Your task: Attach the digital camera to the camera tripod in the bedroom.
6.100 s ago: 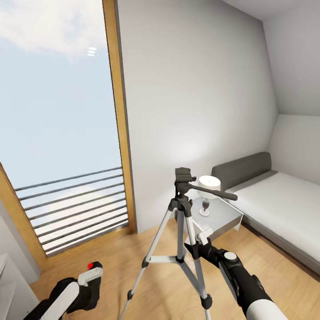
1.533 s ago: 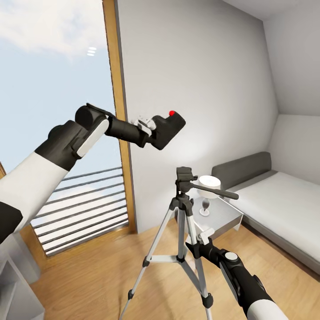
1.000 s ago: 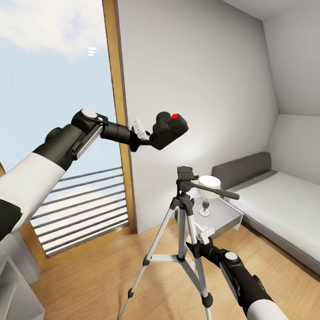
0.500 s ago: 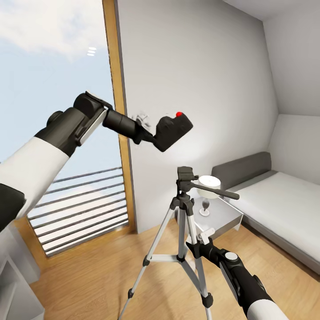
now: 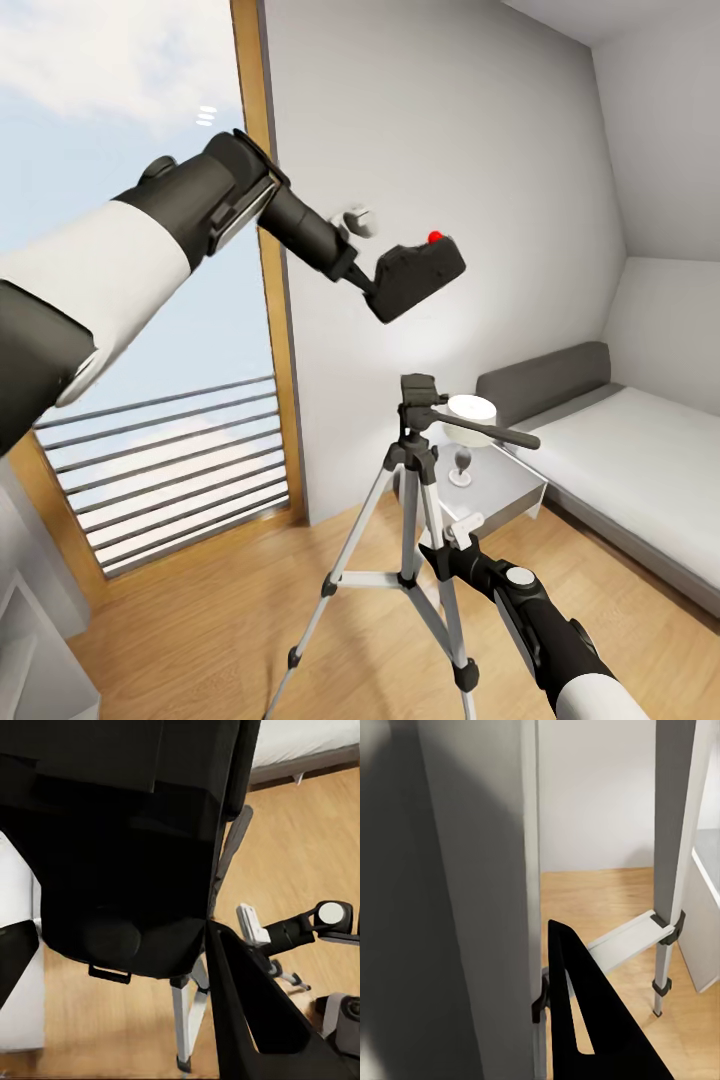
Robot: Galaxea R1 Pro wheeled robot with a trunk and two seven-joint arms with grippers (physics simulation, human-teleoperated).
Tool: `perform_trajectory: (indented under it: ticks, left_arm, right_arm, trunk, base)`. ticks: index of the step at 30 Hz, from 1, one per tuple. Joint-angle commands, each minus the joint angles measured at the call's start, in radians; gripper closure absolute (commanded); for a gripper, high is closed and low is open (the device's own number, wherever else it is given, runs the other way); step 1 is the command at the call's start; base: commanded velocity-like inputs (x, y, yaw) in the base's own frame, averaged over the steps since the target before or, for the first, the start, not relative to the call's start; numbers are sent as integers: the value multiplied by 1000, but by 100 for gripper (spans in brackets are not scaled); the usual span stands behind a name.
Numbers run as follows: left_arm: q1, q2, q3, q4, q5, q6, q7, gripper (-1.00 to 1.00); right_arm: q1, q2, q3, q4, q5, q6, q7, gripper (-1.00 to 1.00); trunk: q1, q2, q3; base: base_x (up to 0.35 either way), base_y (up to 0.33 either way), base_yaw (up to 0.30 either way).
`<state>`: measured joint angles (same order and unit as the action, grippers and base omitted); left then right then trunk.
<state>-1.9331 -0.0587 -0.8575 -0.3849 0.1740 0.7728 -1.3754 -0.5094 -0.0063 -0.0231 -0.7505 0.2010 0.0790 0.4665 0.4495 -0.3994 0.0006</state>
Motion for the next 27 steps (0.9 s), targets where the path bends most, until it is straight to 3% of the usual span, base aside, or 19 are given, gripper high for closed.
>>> perform_trajectory:
  ticks: [1, 8, 9, 10, 13, 18, 27]
  left_arm:
    - [-5, -3, -20, 6, 9, -9, -5, 100]
    - [-10, -12, -64, 15, 8, -69, -19, 100]
    - [-10, -13, -77, 14, 7, -79, -22, 100]
    - [-10, -19, -123, 14, 7, -99, -25, 100]
    - [-10, -26, -164, 13, 7, -108, -26, 100]
    - [-10, -28, -190, 11, 7, -113, -27, 100]
    - [-10, -38, -214, 9, 6, -113, -27, 100]
  right_arm:
    - [0, 0, -3, -1, 9, 5, 4, 100]
    - [0, 0, -3, -1, 9, 5, 4, 100]
    - [0, 0, -3, -1, 9, 6, 4, 100]
    - [0, 1, -3, -2, 10, 8, 3, 100]
    - [0, 1, -2, -4, 12, 9, -22, 100]
    - [0, 3, 0, -6, 19, 18, -57, 100]
    - [0, 3, 0, -7, 19, 15, -54, 100]
  trunk:
    - [0, -1, -1]
    - [0, -1, -1]
    - [0, -1, -1]
    - [0, -1, -1]
    - [0, -1, -1]
    - [0, -1, -1]
    - [0, -1, -1]
  base:
    - [0, 0, 0]
    - [0, 0, 0]
    - [0, 0, 0]
    - [0, 0, 0]
    - [0, 0, 0]
    - [0, 0, 0]
    - [0, 0, 0]
